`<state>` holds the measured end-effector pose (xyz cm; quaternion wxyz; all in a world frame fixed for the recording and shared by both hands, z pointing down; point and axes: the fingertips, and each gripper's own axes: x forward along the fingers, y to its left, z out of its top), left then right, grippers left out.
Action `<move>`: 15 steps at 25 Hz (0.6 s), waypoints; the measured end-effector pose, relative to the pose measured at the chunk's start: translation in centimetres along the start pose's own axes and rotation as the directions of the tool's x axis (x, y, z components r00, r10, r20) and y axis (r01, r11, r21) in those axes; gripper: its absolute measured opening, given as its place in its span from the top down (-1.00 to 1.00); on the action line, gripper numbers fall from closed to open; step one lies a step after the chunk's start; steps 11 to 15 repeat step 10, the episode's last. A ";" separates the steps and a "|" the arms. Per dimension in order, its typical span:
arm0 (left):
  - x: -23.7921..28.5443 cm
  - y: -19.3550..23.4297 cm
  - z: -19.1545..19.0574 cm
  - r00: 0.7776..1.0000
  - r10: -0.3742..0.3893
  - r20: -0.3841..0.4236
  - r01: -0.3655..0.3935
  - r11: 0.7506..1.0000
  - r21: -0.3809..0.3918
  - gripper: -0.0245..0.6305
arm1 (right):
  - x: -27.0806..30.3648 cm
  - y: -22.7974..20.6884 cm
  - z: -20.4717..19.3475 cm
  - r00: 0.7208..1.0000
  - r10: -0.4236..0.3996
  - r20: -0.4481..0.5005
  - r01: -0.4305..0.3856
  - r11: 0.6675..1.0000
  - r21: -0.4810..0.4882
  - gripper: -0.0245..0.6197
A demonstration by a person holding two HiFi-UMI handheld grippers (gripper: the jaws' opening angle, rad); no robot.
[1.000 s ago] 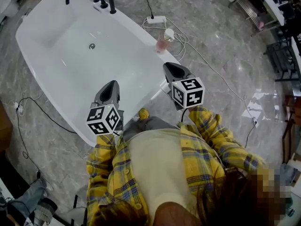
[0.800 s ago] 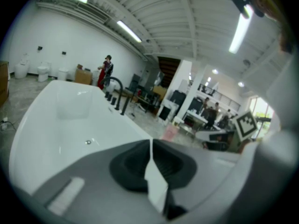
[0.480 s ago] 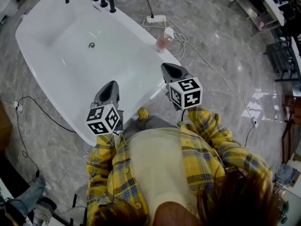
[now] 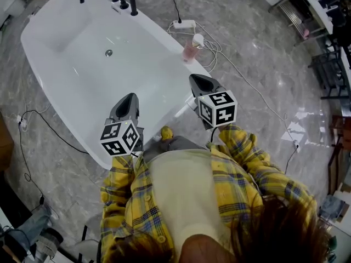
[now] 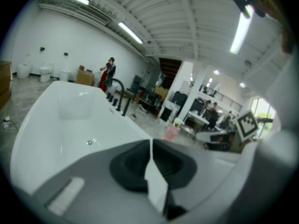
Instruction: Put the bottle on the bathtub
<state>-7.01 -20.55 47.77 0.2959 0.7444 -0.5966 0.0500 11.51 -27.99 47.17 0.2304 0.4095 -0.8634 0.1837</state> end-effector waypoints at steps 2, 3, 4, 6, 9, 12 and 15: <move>0.0 0.0 0.0 1.000 0.001 0.000 -0.001 1.000 0.001 0.87 | 0.1 0.0 0.0 1.000 0.002 0.000 -0.002 1.000 0.000 0.88; 0.0 0.1 0.0 1.000 0.001 0.001 -0.001 1.000 0.000 0.87 | 0.1 0.0 0.1 1.000 0.002 0.001 -0.002 1.000 0.000 0.88; 0.0 0.1 0.1 1.000 0.001 0.001 -0.001 1.000 -0.001 0.87 | 0.2 0.0 0.1 1.000 0.003 0.000 -0.003 1.000 -0.001 0.88; 0.1 0.2 0.1 1.000 0.002 -0.001 -0.002 1.000 -0.001 0.87 | 0.3 0.0 0.2 1.000 0.004 -0.002 -0.004 1.000 -0.004 0.88; 0.1 0.3 0.1 1.000 0.002 -0.006 -0.002 1.000 0.001 0.87 | 0.4 0.1 0.3 1.000 0.006 -0.005 -0.006 1.000 -0.004 0.88; 0.2 0.3 0.1 1.000 0.002 -0.007 -0.002 1.000 0.001 0.87 | 0.5 0.1 0.3 1.000 0.008 -0.006 -0.008 1.000 -0.004 0.88; 0.2 0.3 0.1 1.000 0.002 -0.007 -0.002 1.000 0.001 0.87 | 0.5 0.1 0.3 1.000 0.008 -0.006 -0.008 1.000 -0.004 0.88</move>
